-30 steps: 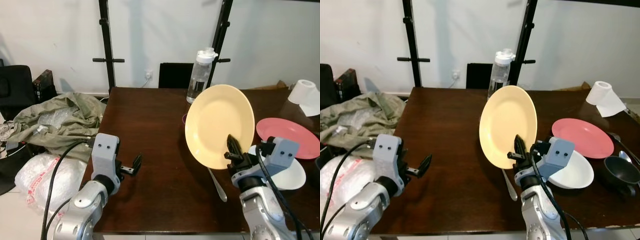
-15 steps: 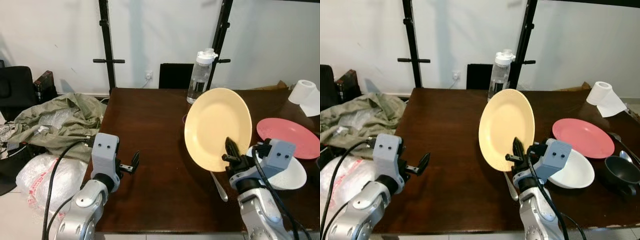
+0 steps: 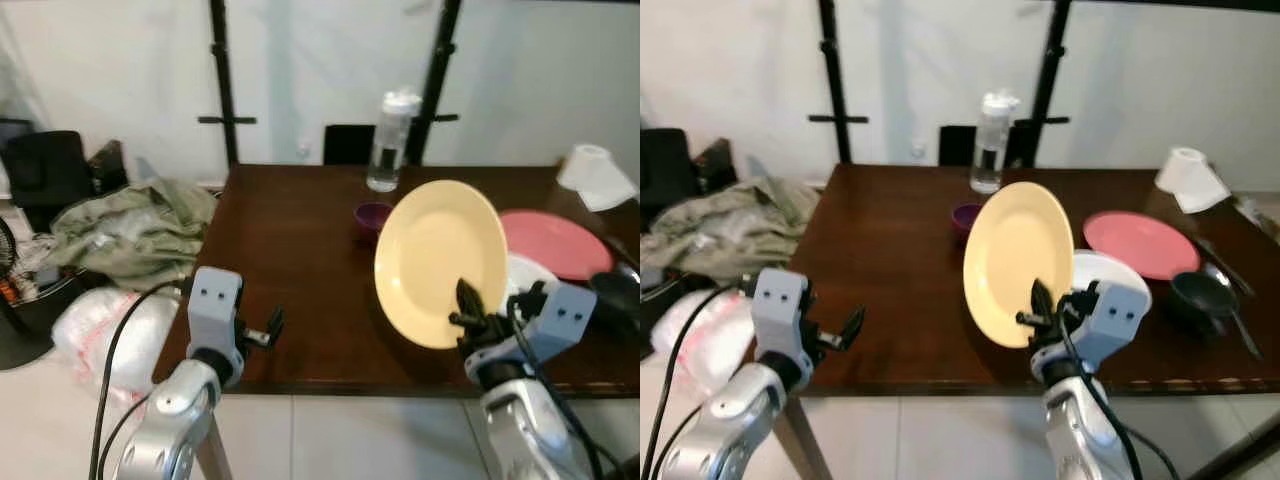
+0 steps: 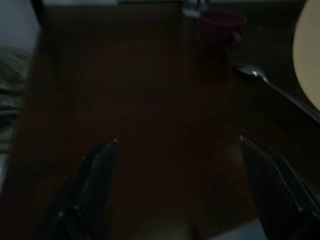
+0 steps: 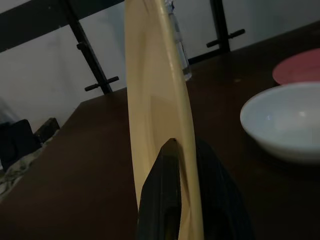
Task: Setting the table
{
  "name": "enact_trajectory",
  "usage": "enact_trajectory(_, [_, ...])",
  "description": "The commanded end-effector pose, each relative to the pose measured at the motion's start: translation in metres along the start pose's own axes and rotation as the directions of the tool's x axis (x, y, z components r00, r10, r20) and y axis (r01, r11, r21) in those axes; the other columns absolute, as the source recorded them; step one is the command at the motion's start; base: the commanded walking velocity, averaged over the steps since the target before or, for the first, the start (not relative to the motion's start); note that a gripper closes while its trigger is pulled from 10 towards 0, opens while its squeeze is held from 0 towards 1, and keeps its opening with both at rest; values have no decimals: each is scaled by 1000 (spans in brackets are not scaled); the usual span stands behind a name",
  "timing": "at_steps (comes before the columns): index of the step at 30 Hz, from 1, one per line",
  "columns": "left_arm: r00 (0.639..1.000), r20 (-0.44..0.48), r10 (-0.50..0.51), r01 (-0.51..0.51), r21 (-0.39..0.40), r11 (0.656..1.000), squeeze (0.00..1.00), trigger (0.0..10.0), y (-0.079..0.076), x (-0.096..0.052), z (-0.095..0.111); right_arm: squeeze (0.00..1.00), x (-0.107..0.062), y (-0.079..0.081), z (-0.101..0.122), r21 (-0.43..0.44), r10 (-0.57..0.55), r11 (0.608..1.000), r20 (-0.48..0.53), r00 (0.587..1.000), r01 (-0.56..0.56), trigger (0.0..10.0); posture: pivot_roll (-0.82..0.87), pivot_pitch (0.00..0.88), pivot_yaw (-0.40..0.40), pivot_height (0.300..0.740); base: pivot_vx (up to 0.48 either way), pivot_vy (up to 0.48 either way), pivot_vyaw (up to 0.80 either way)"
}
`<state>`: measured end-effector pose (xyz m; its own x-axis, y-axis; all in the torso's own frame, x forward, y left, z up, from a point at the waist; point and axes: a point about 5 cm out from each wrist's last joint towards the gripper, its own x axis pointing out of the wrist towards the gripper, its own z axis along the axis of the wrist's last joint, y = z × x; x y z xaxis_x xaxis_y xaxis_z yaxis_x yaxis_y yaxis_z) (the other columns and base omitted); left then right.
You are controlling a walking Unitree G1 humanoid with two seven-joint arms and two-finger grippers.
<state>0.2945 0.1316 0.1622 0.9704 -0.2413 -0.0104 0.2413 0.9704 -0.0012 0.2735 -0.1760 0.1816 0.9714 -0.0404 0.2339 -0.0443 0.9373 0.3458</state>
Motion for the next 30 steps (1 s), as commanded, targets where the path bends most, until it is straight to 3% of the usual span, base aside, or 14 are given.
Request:
enact_trajectory(1, [1000, -6, 5, -5, 2, 1000, 0, 10000, 1, -1, -2, 0, 0, 4, 2, -16, 15, 1000, 8, 1000, -15, 10000, 16, 26, 56, 740, -368, 0, 0])
enact_trajectory(30, [1000, -11, -7, 7, -5, 1000, 0, 10000, 0, 0, -3, 0, -4, 4, 0, -10, 12, 1000, 1, 1000, -12, 10000, 14, 42, 67, 740, -368, 0, 0])
